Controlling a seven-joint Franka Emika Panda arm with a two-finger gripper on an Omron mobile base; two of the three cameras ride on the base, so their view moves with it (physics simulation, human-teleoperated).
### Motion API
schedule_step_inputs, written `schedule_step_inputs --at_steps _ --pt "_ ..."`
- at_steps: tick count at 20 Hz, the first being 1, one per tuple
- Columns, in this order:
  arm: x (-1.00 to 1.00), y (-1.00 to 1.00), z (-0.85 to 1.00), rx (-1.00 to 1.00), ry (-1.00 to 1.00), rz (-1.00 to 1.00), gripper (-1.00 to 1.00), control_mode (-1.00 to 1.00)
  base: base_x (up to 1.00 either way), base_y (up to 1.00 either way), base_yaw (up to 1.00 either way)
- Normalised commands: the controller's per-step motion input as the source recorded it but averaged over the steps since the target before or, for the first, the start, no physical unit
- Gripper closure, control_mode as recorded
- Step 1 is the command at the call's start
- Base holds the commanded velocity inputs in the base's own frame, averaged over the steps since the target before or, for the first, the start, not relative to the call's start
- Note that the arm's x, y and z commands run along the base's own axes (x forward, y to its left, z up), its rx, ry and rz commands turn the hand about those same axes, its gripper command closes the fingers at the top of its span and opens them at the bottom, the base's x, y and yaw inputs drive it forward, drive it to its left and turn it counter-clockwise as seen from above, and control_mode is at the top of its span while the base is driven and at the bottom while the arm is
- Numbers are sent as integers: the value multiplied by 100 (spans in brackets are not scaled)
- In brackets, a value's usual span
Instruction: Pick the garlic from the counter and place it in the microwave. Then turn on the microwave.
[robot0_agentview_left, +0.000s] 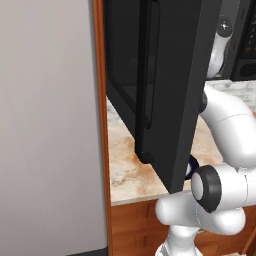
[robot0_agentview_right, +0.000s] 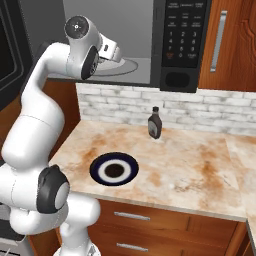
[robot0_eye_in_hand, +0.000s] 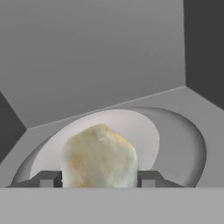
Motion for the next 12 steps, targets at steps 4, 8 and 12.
schedule_step_inputs --at_steps 4,8,12 --pt "16 9 -8 0 0 8 100 -100 0 0 0" --pt "20 9 -4 0 0 6 100 -100 0 0 0" --pt "20 6 -1 0 0 5 100 -100 0 0 0"
